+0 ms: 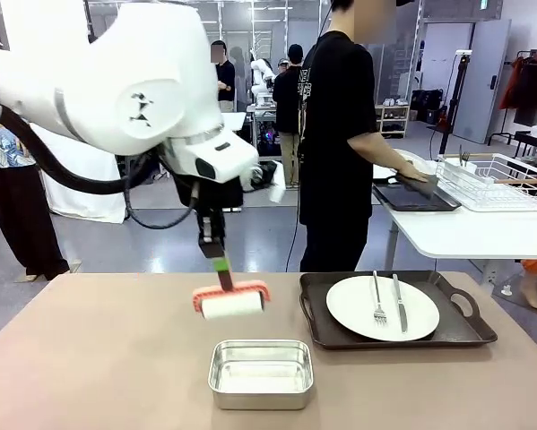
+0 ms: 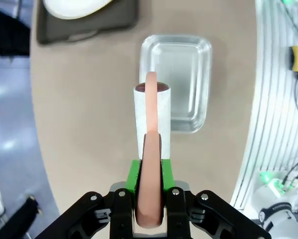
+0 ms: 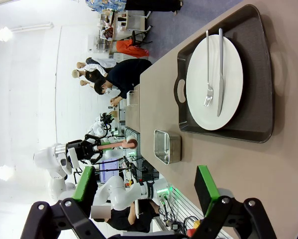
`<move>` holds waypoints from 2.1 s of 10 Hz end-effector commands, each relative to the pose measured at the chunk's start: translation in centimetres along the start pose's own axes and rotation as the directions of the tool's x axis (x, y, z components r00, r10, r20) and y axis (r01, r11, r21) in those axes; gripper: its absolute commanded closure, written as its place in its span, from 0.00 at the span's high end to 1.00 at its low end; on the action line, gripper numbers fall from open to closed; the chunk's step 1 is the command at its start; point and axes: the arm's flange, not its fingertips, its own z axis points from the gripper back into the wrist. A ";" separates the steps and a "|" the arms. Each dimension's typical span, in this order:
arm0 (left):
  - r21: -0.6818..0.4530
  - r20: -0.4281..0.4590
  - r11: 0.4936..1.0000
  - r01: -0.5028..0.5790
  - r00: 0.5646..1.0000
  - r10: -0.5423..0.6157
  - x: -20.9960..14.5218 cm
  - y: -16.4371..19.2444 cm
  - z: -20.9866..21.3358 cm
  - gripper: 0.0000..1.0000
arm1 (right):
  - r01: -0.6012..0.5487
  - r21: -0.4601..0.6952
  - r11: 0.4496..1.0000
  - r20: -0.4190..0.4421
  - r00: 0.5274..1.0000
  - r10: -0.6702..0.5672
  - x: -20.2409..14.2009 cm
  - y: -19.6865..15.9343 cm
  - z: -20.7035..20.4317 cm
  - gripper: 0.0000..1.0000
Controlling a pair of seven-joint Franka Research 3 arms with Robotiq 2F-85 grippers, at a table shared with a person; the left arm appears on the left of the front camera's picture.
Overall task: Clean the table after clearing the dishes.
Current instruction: Place the Lint Roller back on top of the Airtight Container.
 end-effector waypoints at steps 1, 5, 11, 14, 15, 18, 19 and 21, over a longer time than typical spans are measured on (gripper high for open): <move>-0.056 0.041 0.993 0.104 0.994 -0.101 1.8 -0.4 -0.3 0.21 | -0.005 0.001 1.000 0.001 1.000 0.005 -0.2 0.3 0.0 1.00; -0.047 0.010 0.990 0.134 0.991 -0.134 3.4 -0.4 -2.7 0.21 | -0.005 0.001 1.000 0.001 1.000 0.005 -0.2 0.3 0.0 1.00; -0.059 0.005 0.991 0.120 0.993 -0.120 3.6 -0.6 -3.0 0.21 | -0.005 0.001 1.000 0.001 1.000 0.005 -0.2 0.3 0.0 1.00; -0.100 -0.028 0.988 0.115 0.993 -0.119 4.1 -0.4 -6.0 0.21 | -0.005 0.001 1.000 0.001 1.000 0.005 -0.2 0.3 0.0 1.00; -0.125 -0.044 0.986 0.114 0.992 -0.120 4.3 -0.4 -6.9 0.21 | -0.005 0.001 1.000 0.001 1.000 0.005 -0.2 0.3 0.0 1.00; -0.133 -0.063 0.986 0.102 0.992 -0.111 4.8 0.1 -9.4 0.21 | -0.005 0.001 1.000 0.001 1.000 0.005 -0.2 0.3 0.0 1.00; -0.115 -0.081 0.988 0.103 0.990 -0.112 4.9 0.5 -10.2 0.21 | -0.005 0.001 1.000 0.001 1.000 0.005 -0.2 0.3 0.0 1.00; -0.117 -0.090 0.989 0.094 0.990 -0.105 5.1 1.3 -11.5 0.21 | -0.005 0.001 1.000 0.001 1.000 0.005 -0.2 0.3 0.0 1.00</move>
